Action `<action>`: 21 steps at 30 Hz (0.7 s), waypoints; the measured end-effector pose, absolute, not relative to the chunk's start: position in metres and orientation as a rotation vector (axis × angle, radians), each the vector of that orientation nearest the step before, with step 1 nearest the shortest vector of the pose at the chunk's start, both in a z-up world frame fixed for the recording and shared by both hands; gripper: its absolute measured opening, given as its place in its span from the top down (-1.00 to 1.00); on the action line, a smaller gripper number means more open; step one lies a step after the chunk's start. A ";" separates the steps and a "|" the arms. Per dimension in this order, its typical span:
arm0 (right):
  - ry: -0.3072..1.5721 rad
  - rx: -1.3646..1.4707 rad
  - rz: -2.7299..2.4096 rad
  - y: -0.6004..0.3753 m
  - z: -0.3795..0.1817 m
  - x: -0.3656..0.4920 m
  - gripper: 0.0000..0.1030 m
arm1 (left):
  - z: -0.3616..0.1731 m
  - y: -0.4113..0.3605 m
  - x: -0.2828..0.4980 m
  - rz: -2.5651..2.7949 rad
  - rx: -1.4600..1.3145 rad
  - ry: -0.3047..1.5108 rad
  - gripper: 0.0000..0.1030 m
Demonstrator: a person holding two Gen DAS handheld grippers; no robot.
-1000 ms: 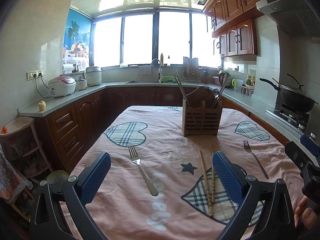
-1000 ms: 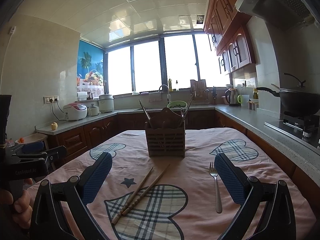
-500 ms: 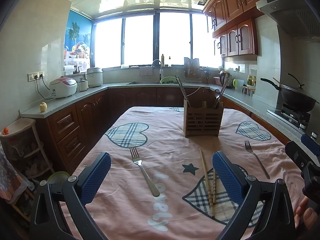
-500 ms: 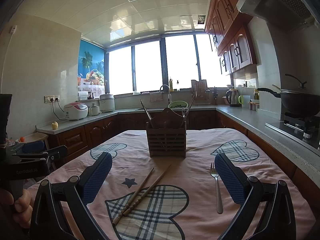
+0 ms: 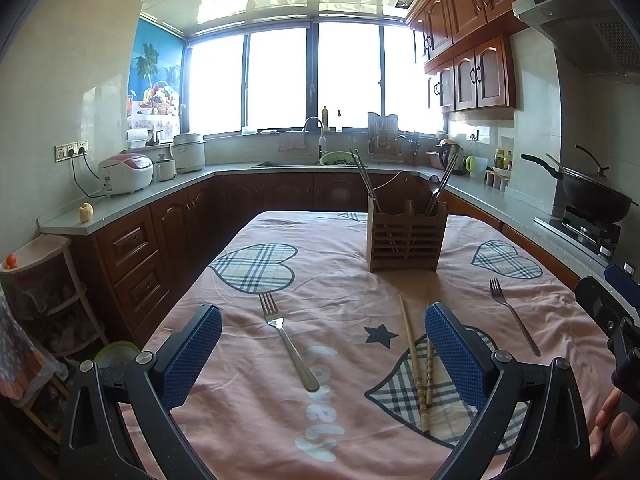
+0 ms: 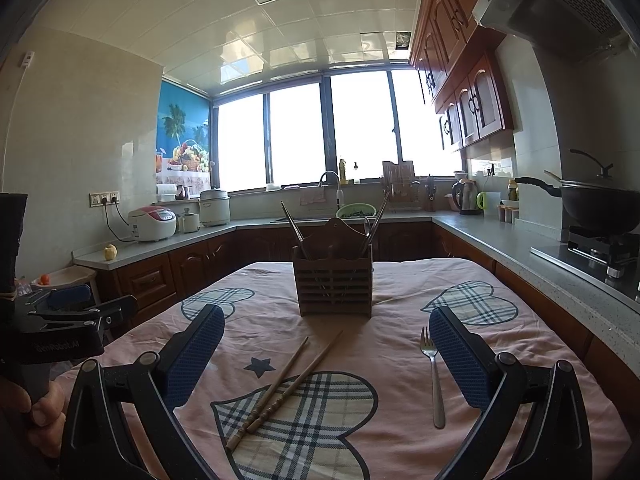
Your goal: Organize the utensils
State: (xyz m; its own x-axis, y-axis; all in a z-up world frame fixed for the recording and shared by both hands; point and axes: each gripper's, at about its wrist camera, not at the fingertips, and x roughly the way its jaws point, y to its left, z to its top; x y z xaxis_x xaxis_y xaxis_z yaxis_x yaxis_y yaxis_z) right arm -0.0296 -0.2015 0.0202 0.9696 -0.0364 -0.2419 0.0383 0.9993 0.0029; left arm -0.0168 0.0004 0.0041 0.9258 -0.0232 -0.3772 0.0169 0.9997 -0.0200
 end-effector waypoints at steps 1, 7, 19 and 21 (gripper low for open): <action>0.245 0.007 -0.037 -0.202 0.021 -0.030 -1.00 | 0.004 0.000 -0.016 -0.021 -0.015 0.387 -0.99; 0.242 0.007 -0.035 -0.203 0.021 -0.030 -1.00 | 0.004 0.001 -0.017 -0.015 -0.016 0.386 -0.99; 0.241 0.007 -0.034 -0.202 0.021 -0.030 -1.00 | 0.001 -0.001 -0.017 -0.017 -0.013 0.385 -0.99; 0.241 0.007 -0.036 -0.202 0.021 -0.030 -1.00 | 0.001 -0.001 -0.017 -0.017 -0.014 0.385 -0.99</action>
State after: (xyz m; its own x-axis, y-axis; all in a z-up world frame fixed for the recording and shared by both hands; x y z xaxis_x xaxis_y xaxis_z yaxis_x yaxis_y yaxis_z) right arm -0.0302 -0.2020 0.0210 0.9704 -0.0344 -0.2390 0.0360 0.9993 0.0024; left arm -0.0168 -0.0014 0.0013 0.9268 -0.0195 -0.3751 0.0143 0.9998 -0.0165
